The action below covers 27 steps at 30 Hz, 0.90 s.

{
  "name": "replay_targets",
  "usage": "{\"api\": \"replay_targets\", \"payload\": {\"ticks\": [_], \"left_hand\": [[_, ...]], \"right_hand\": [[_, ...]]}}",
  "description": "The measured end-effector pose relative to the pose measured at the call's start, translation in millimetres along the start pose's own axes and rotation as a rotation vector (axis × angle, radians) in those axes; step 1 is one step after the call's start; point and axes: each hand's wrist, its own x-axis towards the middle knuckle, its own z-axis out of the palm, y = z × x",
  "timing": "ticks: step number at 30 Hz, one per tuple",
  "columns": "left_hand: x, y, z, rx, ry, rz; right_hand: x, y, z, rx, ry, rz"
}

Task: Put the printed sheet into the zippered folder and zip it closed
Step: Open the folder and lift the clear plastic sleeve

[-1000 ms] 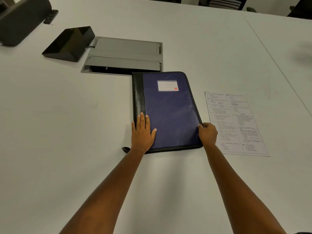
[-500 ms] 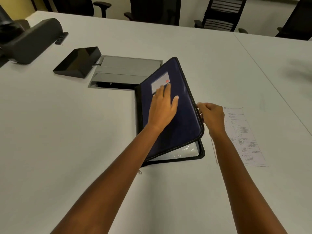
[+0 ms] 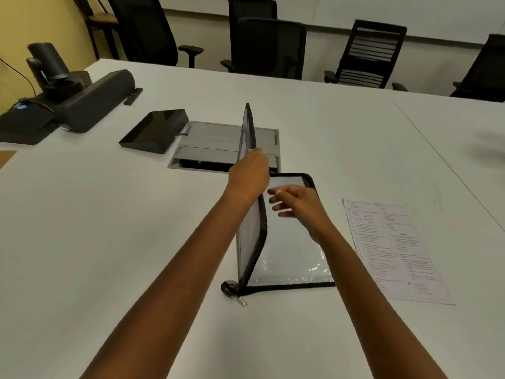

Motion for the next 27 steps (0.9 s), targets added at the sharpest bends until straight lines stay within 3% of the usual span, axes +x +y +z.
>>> {"api": "replay_targets", "payload": {"ticks": [9,18,27], "left_hand": [[-16,-79,-24,0.241,-0.024,-0.117],[-39,-126,10,0.644,-0.110,-0.286],[-60,-152,90,0.569,-0.186,-0.221]], "right_hand": [[-3,79,19,-0.501,0.066,0.059],[-18,138,17,-0.726,0.092,0.166],[-25,165,14,-0.968,0.031,0.167]]}}
